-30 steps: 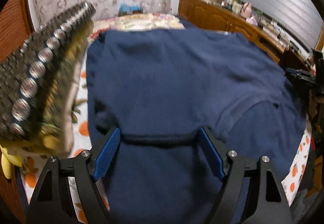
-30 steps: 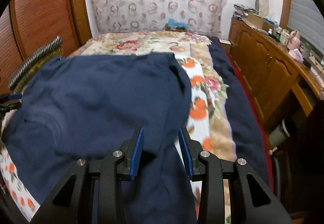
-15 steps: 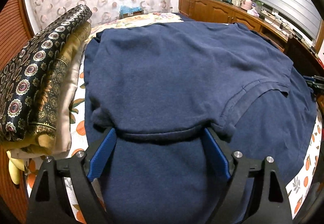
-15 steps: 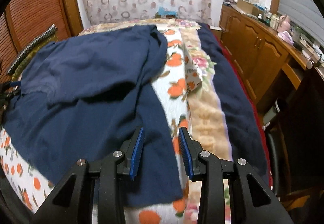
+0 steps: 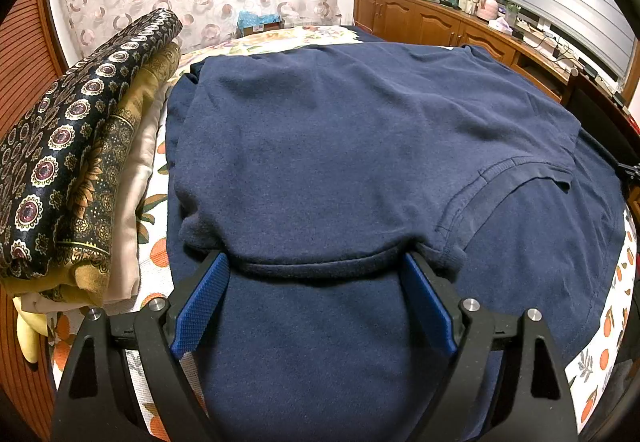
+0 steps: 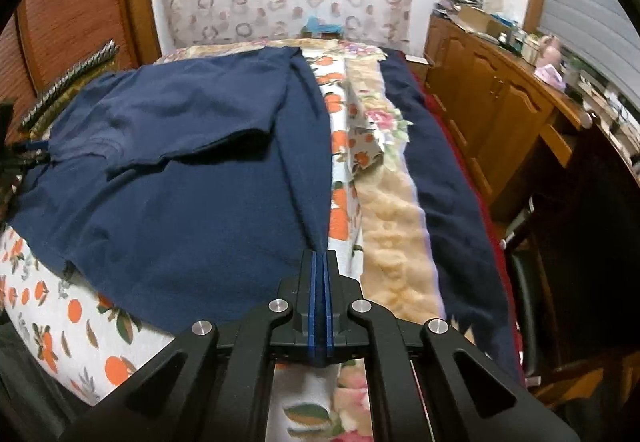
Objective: Fold small clothes
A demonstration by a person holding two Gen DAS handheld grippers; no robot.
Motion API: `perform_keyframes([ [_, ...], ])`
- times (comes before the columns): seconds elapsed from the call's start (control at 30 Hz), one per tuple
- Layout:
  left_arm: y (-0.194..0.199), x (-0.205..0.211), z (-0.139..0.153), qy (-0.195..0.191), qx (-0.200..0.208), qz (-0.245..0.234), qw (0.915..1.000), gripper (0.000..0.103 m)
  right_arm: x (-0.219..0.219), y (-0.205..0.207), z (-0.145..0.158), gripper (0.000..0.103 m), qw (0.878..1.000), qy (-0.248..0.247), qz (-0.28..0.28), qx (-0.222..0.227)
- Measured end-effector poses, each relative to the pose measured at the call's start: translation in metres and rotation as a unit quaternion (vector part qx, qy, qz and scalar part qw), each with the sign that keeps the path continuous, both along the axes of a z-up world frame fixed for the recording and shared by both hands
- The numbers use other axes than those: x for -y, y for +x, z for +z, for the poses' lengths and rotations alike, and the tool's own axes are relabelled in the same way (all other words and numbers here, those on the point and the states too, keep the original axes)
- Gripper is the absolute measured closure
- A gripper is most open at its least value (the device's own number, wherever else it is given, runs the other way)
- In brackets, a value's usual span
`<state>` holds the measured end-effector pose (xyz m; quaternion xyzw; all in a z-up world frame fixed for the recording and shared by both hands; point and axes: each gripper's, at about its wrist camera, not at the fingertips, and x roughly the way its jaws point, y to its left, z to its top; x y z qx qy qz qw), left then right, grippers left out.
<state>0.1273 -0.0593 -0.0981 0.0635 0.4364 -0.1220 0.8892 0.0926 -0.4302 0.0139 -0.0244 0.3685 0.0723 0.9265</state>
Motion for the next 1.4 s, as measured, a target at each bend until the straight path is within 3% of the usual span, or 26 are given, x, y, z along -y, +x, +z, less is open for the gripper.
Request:
perform_keyframes([
  [0.17,-0.001,0.0,0.0,0.0,0.0,0.0,1.0,0.015,-0.014,-0.001,0.005,0.099,1.0,-0.014,-0.004,0.012],
  [0.23,-0.001,0.0,0.0,0.0,0.0,0.0,1.0,0.015,-0.017,0.002,0.01,0.086,1.0,-0.012,-0.008,0.027],
  [0.3,0.0,0.0,0.0,0.0,0.0,0.0,1.0,0.015,-0.021,0.006,0.016,0.057,0.999,-0.005,-0.01,0.042],
  [0.4,0.0,0.0,0.0,0.0,0.0,0.0,1.0,0.015,-0.031,0.016,0.018,0.049,0.998,0.021,0.004,0.051],
  [0.6,0.0,0.0,0.0,0.0,0.0,0.0,1.0,0.015,-0.057,0.051,0.008,0.049,0.998,0.047,0.033,0.034],
  [0.73,-0.001,0.0,0.0,-0.001,0.0,0.0,1.0,0.015,-0.059,0.074,-0.003,0.049,0.998,0.056,0.022,0.009],
  [1.0,-0.001,0.0,-0.001,-0.001,0.001,0.0,1.0,0.015,-0.063,0.105,-0.005,0.049,0.999,0.046,-0.001,0.001],
  [1.2,0.003,0.001,0.0,0.001,-0.001,0.002,1.0,0.015,-0.08,0.099,-0.011,0.049,1.0,0.003,0.003,0.006],
  [1.3,0.003,-0.003,0.002,0.0,-0.007,0.011,0.9999,0.015,-0.081,0.095,-0.011,0.049,1.0,0.005,0.004,0.005],
  [1.4,-0.005,-0.014,0.009,-0.028,0.001,0.02,0.9994,0.015,-0.081,0.093,-0.01,0.049,1.0,0.006,0.004,0.005],
])
